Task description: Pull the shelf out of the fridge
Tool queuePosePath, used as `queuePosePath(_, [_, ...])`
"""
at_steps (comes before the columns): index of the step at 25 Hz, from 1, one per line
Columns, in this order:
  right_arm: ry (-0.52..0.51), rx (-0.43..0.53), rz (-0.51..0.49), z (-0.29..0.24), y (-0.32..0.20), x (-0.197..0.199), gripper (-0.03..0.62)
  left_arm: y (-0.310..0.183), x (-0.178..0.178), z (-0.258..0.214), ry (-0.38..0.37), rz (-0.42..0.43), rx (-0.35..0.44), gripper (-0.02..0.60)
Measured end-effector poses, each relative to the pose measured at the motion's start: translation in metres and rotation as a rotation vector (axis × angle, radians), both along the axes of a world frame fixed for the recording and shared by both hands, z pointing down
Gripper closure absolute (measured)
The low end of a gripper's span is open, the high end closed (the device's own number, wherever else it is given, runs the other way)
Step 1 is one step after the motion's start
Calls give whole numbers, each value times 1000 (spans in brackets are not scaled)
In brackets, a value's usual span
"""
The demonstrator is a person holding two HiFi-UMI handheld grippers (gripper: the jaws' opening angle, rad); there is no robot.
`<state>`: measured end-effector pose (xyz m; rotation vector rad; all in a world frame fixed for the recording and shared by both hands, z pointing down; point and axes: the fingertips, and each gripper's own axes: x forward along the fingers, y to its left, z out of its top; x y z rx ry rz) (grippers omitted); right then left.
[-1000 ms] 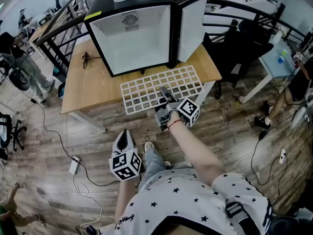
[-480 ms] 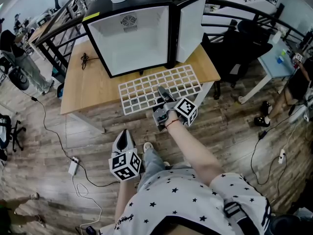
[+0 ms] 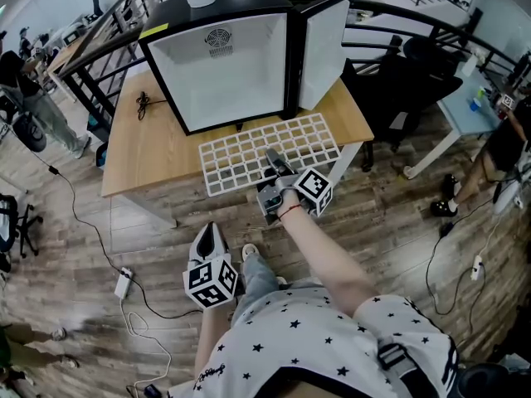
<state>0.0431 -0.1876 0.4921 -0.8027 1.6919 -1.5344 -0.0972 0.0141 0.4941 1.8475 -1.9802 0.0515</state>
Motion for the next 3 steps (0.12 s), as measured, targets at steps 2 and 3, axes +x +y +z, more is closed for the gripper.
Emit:
queuePosePath(2, [-4,-2,0,0,-6,9,557,-6,9,-1,-3,0,-2,574])
queuePosePath(3, [-6,-2,0,0,-9,14,557,-9,14,-2,-4,0,-3,574])
